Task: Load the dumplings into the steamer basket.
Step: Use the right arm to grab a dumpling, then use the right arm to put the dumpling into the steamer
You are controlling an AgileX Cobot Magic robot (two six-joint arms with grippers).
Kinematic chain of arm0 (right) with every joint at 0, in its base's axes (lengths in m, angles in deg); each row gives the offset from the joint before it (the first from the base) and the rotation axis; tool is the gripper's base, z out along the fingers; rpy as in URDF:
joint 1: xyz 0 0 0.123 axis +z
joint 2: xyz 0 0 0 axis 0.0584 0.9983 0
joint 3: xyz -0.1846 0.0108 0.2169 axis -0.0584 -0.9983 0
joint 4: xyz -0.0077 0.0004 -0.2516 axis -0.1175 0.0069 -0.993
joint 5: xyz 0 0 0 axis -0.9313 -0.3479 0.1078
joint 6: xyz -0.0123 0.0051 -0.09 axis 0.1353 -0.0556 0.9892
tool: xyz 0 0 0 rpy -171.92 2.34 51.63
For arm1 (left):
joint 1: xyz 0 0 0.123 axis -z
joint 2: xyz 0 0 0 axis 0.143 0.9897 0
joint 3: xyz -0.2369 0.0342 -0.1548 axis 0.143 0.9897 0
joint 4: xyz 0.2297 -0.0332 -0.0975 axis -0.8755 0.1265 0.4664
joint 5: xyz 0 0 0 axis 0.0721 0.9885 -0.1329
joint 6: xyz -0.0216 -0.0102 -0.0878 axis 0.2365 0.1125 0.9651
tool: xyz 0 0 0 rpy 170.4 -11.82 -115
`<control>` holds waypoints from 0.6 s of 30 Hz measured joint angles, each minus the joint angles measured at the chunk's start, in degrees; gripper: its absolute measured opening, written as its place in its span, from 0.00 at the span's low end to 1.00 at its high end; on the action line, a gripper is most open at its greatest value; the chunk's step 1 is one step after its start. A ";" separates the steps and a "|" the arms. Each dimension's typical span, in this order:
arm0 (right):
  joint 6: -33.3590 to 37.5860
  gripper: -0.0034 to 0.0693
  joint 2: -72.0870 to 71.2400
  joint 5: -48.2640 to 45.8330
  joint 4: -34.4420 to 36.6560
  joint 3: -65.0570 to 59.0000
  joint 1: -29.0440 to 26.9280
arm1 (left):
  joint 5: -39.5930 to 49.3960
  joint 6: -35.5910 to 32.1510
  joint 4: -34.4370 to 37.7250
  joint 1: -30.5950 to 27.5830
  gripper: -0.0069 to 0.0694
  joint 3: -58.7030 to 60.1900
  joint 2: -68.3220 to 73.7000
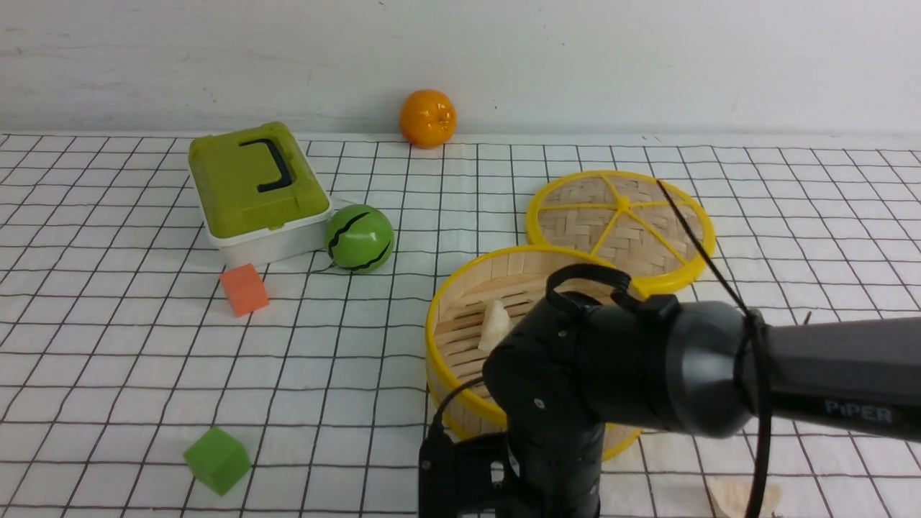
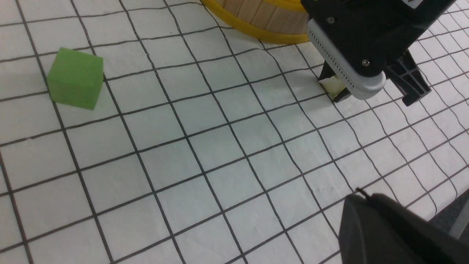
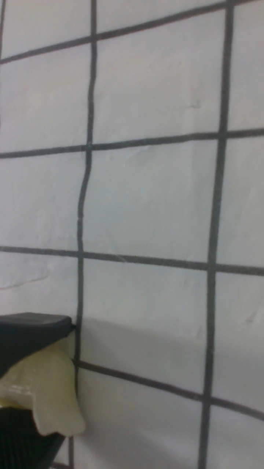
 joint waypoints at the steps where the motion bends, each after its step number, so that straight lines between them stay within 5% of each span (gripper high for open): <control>1: -0.06 0.38 0.00 -0.85 0.15 0.23 0.00 | 0.00 0.00 0.00 0.00 0.08 0.00 0.00; 13: -12.50 0.38 -4.10 -12.41 2.33 18.48 -1.70 | -0.01 -0.01 0.00 0.00 0.08 0.00 0.00; 18: -26.44 0.38 -3.22 -10.98 3.72 22.66 -7.59 | -0.06 -0.01 0.00 0.00 0.08 0.00 0.00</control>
